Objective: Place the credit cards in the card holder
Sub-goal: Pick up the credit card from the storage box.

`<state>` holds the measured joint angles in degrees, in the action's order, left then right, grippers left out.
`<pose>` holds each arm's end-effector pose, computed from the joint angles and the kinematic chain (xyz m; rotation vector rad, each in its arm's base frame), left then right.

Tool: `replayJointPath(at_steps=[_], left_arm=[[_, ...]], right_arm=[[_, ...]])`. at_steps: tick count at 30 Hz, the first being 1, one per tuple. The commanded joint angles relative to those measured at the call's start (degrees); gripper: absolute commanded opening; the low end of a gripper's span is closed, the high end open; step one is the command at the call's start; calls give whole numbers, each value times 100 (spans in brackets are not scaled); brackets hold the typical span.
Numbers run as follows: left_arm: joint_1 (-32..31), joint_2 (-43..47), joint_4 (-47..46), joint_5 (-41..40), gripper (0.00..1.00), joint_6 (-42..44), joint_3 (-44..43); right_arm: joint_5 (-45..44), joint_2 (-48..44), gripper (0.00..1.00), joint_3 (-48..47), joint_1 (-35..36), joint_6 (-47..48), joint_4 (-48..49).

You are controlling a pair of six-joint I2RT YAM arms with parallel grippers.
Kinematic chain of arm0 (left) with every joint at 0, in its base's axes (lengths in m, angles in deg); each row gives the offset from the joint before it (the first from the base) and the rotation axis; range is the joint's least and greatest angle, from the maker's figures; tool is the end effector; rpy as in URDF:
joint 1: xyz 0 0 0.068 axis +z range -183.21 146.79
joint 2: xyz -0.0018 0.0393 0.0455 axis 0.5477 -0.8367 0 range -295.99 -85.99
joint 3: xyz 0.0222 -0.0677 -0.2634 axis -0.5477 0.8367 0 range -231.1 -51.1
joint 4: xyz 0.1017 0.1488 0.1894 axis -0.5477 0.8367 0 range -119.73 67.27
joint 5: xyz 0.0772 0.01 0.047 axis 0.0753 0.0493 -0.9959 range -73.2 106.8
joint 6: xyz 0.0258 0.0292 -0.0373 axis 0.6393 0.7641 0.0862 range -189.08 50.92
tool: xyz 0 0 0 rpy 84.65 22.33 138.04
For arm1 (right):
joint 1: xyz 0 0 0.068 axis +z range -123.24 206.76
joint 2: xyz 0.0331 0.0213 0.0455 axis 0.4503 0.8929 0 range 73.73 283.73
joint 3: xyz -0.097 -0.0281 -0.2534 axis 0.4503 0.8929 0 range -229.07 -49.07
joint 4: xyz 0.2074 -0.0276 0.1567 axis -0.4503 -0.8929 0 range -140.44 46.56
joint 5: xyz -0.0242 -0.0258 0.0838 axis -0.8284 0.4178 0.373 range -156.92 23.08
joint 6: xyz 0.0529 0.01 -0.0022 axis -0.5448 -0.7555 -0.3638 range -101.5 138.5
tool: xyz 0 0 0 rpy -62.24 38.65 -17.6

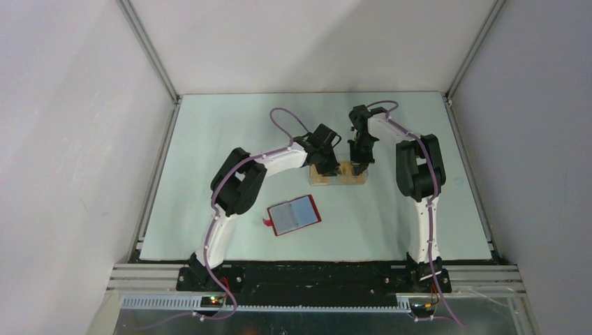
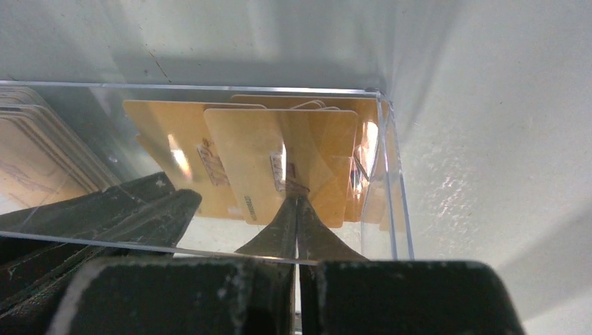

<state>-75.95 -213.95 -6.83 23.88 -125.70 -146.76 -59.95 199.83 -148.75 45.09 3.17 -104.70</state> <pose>0.3525 -0.3317 0.1517 -0.2783 2.7251 -0.7640 0.4031 0.1381 0.1622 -0.0858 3.1305 0.2008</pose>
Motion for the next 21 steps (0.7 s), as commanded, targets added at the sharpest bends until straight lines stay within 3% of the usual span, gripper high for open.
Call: replayJointPath(at_steps=[1, 15, 21], left_arm=[[-37, 547, -623, 167, 22, -107, 178], [-31, 677, -1172, 448, 15, -81, 377], [-52, 751, -1844, 688, 13, -192, 696]], right_arm=[[-30, 23, 0, 169, -29, 46, 179], [-17, -361, 0, -29, -33, 17, 32], [-103, -566, 2, -211, -55, 0, -84]])
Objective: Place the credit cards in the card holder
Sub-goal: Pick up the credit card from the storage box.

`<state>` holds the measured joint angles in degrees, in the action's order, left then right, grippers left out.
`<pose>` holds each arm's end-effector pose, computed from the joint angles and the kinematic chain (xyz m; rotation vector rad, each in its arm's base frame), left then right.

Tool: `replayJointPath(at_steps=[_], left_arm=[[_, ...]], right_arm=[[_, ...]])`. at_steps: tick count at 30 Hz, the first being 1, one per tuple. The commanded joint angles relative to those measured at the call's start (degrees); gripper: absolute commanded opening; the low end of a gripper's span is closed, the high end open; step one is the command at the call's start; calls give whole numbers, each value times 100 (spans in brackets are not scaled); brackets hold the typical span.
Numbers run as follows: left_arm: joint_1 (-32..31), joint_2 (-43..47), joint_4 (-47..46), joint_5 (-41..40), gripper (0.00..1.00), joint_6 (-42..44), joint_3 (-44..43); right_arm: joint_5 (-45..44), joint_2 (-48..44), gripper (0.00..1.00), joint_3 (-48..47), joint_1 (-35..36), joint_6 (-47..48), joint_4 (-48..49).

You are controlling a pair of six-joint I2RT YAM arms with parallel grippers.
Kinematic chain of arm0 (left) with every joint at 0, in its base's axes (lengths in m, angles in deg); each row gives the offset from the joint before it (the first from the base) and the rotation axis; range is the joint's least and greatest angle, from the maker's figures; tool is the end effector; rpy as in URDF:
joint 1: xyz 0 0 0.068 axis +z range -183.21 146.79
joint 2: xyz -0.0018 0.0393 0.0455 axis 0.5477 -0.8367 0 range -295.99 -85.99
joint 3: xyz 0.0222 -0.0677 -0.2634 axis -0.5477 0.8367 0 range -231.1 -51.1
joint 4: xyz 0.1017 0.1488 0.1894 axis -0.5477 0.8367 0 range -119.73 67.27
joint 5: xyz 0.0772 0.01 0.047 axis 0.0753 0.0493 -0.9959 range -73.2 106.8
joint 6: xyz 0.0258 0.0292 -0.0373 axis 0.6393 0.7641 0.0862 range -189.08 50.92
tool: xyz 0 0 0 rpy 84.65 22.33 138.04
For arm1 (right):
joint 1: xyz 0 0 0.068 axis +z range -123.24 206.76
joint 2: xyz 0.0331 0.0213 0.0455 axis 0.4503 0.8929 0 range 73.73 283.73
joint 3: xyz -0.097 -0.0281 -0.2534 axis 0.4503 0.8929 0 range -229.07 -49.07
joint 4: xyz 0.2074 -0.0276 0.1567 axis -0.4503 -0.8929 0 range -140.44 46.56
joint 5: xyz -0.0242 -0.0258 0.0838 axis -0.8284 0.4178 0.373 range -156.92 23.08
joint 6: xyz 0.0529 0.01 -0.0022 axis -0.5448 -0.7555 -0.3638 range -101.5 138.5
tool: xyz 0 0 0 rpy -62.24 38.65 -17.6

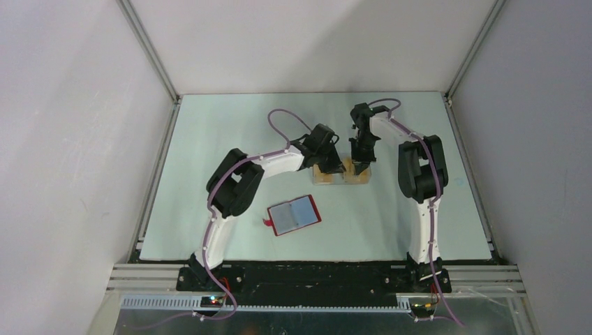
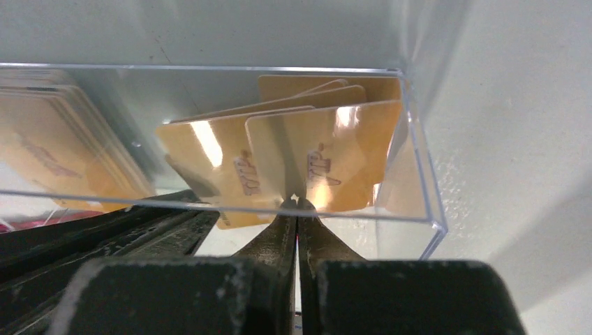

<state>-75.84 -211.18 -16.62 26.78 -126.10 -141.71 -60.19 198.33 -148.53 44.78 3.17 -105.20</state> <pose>0.3500 -0.3306 0.1590 -0.2422 2.6300 -0.9291 0.4010 0.1348 0.1718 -0.0781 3.1162 0.1997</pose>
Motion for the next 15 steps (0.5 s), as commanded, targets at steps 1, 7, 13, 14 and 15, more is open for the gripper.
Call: replayJointPath(at_steps=[1, 7, 13, 14, 15], left_arm=[[-62, 472, -890, 443, 13, -161, 221], [-67, 385, -969, 568, 12, -139, 219], [-65, 313, -1186, 748, 14, -183, 162], [-67, 261, -1208, 827, 15, -198, 147], [-67, 237, -1239, 864, 16, -223, 111]], right_arm=[[-81, -453, 2, -269, -30, -2, -48], [-254, -698, 3, -401, -48, -59, -152], [-347, -899, 3, -452, -145, -69, -198], [-347, -914, 3, -474, -166, -67, -214], [-360, -927, 3, -484, -171, -62, -223]])
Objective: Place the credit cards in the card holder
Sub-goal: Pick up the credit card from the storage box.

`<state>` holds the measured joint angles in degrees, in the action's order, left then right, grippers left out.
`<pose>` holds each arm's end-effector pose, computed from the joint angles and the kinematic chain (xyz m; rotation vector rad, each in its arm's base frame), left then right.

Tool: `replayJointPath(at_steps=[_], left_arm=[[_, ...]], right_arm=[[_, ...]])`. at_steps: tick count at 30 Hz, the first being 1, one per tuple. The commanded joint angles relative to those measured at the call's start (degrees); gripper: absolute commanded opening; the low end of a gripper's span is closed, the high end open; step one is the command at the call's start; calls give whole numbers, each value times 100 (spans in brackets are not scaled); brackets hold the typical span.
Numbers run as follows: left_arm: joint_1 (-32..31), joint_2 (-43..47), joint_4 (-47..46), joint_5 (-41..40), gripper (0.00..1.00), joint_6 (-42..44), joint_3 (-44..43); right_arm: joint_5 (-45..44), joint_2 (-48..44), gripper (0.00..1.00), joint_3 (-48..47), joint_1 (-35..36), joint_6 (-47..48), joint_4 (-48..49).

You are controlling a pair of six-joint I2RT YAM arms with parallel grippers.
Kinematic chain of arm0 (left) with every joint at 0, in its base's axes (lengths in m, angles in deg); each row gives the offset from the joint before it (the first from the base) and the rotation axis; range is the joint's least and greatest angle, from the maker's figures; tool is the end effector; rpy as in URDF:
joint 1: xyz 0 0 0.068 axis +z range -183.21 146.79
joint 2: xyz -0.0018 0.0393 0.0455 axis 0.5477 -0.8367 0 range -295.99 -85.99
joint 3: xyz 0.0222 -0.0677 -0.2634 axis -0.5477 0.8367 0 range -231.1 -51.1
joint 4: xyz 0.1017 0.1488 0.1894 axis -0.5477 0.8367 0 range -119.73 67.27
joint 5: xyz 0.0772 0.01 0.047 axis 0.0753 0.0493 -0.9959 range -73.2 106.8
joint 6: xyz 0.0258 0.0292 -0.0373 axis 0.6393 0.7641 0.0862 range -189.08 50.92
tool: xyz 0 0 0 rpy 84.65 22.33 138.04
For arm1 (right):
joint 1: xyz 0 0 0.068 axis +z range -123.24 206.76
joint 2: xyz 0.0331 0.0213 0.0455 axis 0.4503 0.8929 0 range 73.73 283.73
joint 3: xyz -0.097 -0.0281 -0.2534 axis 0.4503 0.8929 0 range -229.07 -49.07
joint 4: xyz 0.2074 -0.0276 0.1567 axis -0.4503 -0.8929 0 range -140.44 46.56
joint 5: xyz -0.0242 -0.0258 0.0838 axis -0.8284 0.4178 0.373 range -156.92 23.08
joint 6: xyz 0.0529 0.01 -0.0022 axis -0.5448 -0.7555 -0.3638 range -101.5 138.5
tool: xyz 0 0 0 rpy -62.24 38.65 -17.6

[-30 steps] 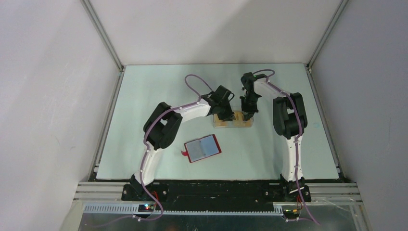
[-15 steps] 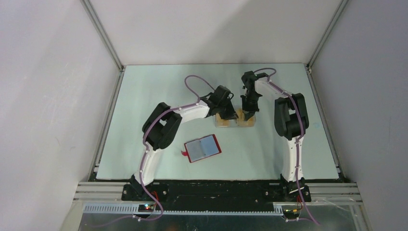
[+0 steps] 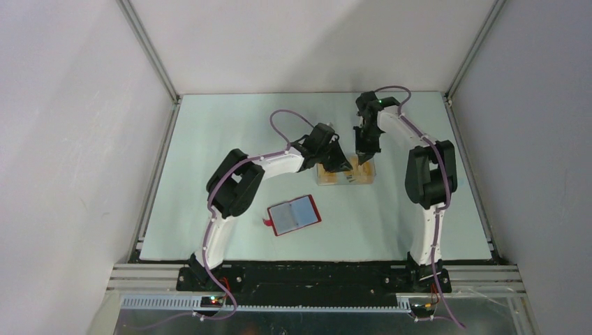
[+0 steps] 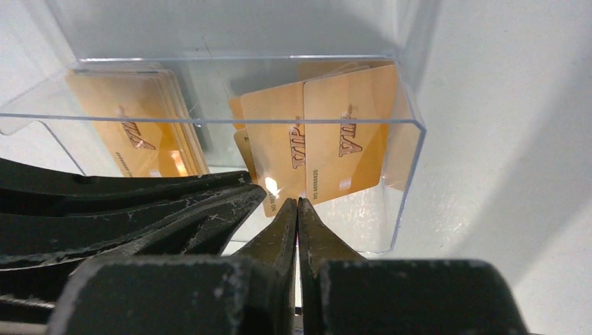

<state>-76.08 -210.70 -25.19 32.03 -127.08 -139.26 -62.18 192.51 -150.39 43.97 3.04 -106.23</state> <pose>0.3488 -0.3366 0.1617 -0.1833 2.5639 -1.1180 0.3978 0.1263 0.2207 -0.0563 2.9951 0.1907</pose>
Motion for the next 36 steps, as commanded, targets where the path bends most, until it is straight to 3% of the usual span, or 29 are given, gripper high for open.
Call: replayJointPath(at_steps=[1, 7, 15, 21, 24, 31, 33, 36], left_arm=[[-49, 132, -387, 387, 17, -124, -150], [-82, -22, -409, 509, 23, -134, -289], [-103, -182, -418, 590, 21, -228, -340], [-106, -117, -419, 402, 12, -209, -204], [-99, -57, -420, 322, 1, -190, -159], [-79, 650, 86, -456, 0, 228, 38], [-59, 892, 216, -635, 0, 381, 120], [-20, 1253, 297, -805, 0, 528, 288]], right_arm=[[-168, -355, 3, -309, -101, -42, -142], [-194, -417, 3, -295, -169, -19, -164], [-196, -468, 3, -280, -209, -5, -175], [-167, -481, 3, -278, -230, 14, -189], [-166, -490, 3, -271, -234, 11, -195], [-106, -610, 4, -238, -247, 50, -197], [-5, -713, 6, -191, -253, 48, -162], [279, -836, 19, -64, -285, 25, -62]])
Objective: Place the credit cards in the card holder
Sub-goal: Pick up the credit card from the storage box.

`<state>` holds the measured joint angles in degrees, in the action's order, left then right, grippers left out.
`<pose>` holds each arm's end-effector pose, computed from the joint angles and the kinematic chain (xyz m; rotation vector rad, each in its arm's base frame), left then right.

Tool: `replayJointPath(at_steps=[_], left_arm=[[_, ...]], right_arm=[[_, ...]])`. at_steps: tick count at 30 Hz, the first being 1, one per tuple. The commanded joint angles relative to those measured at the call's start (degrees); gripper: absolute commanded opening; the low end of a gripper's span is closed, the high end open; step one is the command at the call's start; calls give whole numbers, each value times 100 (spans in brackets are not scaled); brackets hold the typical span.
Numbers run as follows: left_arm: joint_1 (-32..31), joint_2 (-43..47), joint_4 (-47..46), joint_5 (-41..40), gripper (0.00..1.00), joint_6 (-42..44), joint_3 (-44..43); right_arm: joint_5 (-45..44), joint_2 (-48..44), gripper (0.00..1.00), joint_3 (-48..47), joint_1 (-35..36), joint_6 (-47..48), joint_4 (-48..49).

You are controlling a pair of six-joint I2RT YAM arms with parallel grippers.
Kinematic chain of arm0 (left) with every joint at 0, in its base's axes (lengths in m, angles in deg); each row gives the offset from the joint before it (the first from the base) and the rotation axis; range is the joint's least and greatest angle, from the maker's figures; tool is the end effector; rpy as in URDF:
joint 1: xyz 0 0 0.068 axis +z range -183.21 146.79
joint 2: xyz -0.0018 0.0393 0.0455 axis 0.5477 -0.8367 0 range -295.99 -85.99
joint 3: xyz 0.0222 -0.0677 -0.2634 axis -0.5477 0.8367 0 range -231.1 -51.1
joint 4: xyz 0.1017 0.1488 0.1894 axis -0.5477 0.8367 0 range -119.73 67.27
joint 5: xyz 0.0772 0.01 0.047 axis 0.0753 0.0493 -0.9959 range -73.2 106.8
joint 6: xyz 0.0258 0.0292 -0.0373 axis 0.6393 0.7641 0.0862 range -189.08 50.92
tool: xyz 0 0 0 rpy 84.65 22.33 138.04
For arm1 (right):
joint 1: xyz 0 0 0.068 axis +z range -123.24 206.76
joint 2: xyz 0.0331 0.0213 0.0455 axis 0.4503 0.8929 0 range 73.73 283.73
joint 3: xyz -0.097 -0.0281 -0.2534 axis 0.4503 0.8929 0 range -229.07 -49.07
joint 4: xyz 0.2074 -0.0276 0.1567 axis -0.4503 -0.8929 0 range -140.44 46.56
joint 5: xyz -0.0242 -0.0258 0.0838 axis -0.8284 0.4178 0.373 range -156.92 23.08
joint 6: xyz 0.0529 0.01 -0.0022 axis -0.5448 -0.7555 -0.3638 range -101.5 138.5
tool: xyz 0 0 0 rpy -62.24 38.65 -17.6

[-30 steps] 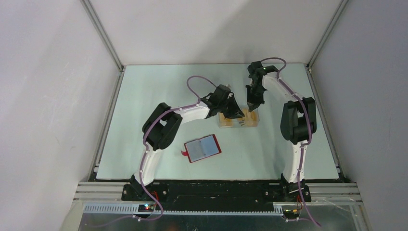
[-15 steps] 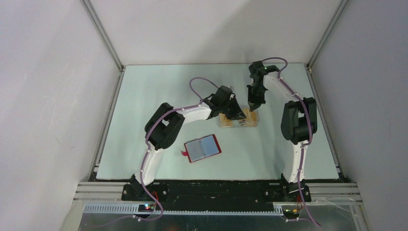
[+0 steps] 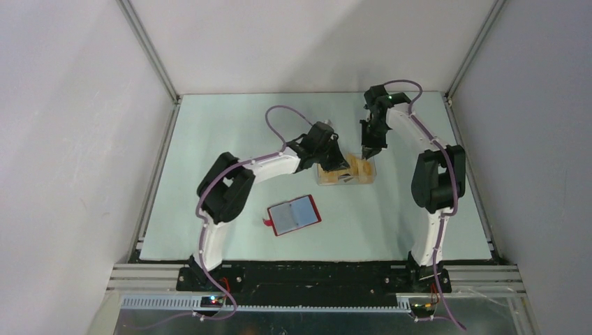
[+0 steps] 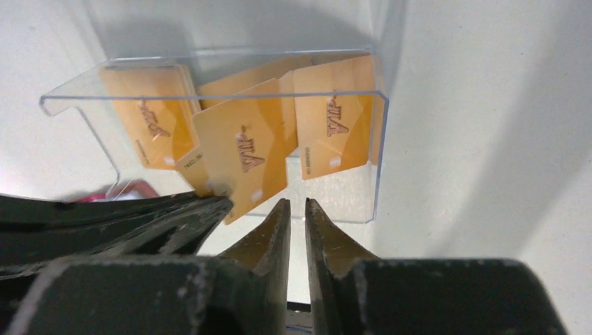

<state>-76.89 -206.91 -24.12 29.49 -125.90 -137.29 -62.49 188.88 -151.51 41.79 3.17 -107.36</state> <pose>0.3375 -0.3332 0.1794 -0.1606 2.5334 -1.0821 0.3950 0.1089 0.2505 -0.0056 2.9301 0.1992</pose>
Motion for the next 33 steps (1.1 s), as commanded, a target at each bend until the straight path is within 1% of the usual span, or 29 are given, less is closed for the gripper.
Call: replayJointPath(at_steps=[1, 2, 4, 5, 7, 9, 15, 17, 20, 25, 28, 33], left_arm=[[66, 929, 197, -559, 0, 436, 119], [78, 1018, 215, -546, 0, 472, 157], [105, 1108, 223, -520, 0, 471, 230], [114, 1129, 222, -508, 0, 466, 254], [149, 1192, 225, -486, 0, 458, 319], [188, 1239, 215, -428, 0, 425, 386], [367, 1510, -103, -233, 0, 306, 790], [422, 1551, -154, -157, 0, 283, 886], [462, 1596, -257, -51, 0, 277, 1005], [494, 1663, -518, 144, 0, 149, 1196], [495, 1681, -533, 186, 0, 105, 1242], [493, 1717, -864, 303, 0, -32, 1344]], right_arm=[[364, -535, 22, 125, -87, 3, 103], [506, -563, 27, 161, -105, -12, 136], [720, -651, 33, 287, -169, -44, 243], [793, -704, 35, 371, -213, -51, 307], [1008, -782, 41, 482, -288, -63, 388], [1270, -859, 45, 603, -380, -77, 493], [2685, -1228, 62, 1316, -845, -277, 1119], [3016, -1284, 64, 1534, -958, -319, 1301], [3400, -1303, 64, 1769, -1032, -377, 1567], [4123, -1256, 57, 1943, -1023, -594, 1967], [4389, -1199, 55, 1949, -982, -742, 2159], [4490, -1081, 54, 2012, -818, -931, 2336]])
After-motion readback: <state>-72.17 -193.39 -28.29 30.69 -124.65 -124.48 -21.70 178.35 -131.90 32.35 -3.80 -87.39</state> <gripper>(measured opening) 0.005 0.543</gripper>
